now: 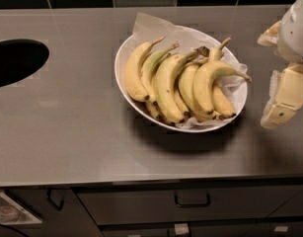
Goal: Pick banana from white bowl
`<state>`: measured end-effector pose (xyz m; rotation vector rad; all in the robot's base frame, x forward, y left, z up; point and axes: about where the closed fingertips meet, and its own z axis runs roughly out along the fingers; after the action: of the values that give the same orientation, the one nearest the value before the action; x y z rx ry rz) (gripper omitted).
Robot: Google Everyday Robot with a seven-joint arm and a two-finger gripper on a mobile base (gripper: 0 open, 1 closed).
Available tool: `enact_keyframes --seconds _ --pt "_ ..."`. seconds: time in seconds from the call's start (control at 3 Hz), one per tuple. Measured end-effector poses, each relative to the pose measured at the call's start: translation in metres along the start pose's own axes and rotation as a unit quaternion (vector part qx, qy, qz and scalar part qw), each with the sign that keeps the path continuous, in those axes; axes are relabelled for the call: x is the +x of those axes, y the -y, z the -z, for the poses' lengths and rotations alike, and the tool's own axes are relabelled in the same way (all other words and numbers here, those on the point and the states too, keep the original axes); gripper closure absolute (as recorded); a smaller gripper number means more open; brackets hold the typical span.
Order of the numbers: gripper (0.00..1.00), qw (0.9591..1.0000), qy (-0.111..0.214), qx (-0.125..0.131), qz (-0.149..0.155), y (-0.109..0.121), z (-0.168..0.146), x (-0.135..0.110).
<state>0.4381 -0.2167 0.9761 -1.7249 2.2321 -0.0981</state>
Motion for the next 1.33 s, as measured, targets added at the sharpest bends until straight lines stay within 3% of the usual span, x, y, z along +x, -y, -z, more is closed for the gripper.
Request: enact_keyframes --seconds 0.33,0.67,1.0,1.33 --pt "0.00 1.0000 0.002 0.001 0.003 0.002 0.001 -0.003" --pt "0.00 0.9984 0.021 -0.012 0.050 0.007 0.000 -0.017" --pt "0.00 0.9894 0.077 -0.039 0.116 0.018 -0.001 -0.029" --pt "0.00 0.9859 0.089 -0.030 0.139 0.021 0.001 -0.036"
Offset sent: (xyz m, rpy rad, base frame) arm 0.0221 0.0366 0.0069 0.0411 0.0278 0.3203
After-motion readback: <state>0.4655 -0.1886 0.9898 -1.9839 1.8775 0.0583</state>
